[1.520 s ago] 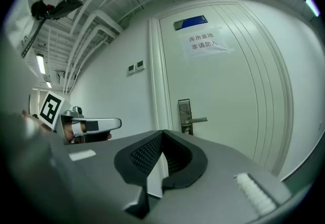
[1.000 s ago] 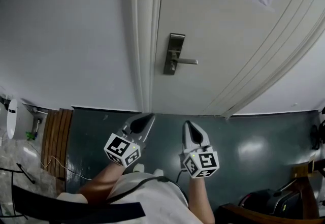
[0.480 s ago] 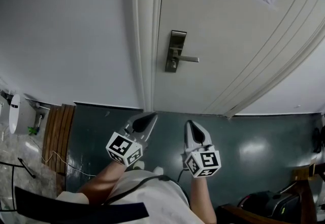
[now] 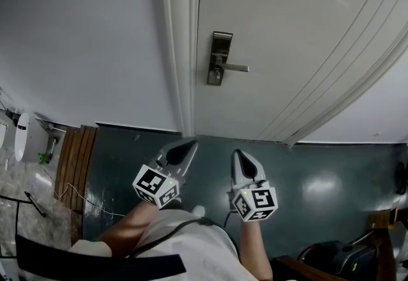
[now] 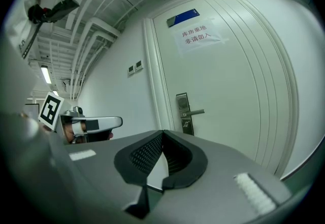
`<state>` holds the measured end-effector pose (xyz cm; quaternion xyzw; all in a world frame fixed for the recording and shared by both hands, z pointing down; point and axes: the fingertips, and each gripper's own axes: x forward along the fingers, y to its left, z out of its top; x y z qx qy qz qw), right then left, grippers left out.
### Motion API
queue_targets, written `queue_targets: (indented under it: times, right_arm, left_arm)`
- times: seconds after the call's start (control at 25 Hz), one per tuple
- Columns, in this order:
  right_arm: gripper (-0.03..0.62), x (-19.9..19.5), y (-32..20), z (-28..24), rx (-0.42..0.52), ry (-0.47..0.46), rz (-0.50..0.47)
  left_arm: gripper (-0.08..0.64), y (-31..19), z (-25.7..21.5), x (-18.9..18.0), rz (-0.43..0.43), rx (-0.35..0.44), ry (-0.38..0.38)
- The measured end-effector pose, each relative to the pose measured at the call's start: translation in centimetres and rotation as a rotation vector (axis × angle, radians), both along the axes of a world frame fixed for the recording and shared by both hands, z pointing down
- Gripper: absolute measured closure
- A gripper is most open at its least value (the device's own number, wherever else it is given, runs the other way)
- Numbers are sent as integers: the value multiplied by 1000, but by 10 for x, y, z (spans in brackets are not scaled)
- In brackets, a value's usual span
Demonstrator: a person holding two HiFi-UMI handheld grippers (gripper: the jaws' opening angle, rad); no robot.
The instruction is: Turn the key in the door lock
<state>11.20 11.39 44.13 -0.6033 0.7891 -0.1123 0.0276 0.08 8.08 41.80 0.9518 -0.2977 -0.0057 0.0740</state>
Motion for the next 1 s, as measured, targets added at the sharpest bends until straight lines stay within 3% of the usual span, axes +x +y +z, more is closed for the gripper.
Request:
queue_targets:
  times: [0.48,1.0]
  right_arm:
    - [583,18,11,14,-21,-22,-2]
    - [583,9,-26,16,-27,-15,-24]
  left_arm:
    - [555,16,8,12,-19,-7,-18]
    - [555,-21,10,8,-39,-13,-8]
